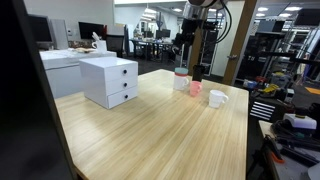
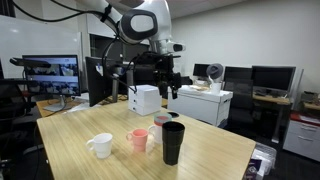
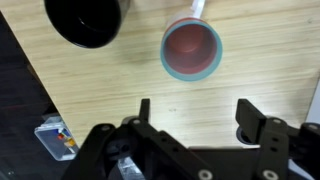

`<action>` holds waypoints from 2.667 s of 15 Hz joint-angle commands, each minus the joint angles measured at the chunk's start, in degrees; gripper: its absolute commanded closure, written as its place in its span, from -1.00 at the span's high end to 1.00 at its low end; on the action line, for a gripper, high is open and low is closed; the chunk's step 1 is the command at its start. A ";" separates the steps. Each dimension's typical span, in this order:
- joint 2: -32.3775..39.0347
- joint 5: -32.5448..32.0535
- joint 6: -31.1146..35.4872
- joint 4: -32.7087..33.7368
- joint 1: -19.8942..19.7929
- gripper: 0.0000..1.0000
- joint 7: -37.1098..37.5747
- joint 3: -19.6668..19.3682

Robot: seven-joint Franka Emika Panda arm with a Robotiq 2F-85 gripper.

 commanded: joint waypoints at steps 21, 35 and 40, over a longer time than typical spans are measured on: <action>3.58 -4.89 -6.76 -4.68 -4.13 -0.86 13.73 -5.74; 3.64 -3.53 -7.20 0.11 -4.65 1.00 12.02 -4.57; 6.03 -2.42 -5.07 2.69 -5.71 1.00 11.83 -4.46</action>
